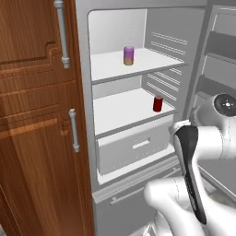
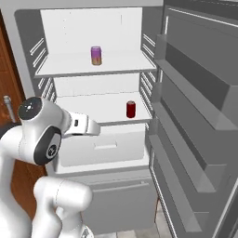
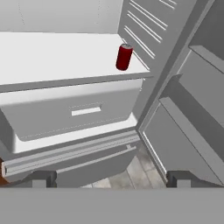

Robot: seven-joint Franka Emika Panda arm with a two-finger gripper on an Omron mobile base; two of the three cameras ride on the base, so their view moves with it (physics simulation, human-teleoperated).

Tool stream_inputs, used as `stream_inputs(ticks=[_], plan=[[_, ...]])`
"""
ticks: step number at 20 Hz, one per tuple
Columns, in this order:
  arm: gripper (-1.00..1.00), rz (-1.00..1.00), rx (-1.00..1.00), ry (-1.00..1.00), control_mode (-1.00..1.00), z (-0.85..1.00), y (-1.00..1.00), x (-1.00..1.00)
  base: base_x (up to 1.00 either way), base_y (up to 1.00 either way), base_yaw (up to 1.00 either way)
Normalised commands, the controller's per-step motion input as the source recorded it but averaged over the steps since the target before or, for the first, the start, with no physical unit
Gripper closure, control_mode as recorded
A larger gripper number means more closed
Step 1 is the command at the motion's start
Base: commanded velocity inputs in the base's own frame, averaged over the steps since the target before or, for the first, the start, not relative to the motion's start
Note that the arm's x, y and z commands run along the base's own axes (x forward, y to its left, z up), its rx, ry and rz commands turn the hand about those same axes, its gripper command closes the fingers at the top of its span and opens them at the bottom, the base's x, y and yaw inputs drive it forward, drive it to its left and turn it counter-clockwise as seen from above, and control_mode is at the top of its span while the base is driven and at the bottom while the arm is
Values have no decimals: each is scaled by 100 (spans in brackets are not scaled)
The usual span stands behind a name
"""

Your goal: Open the fridge, grab two sodas, and place both sodas inside the bowl with ice on the dining counter.

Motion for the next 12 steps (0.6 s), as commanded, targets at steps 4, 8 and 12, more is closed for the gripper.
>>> stream_inputs(ticks=[4, 8, 12], plan=[[-100, 0, 0, 0, 100, 0, 0, 0, 54, -9, 0], [-100, 0, 1, -7, -100, -8, -3, 27, 31, 0, 0], [-100, 0, 3, -22, -100, -16, -8, 52, 0, 0, 0]])
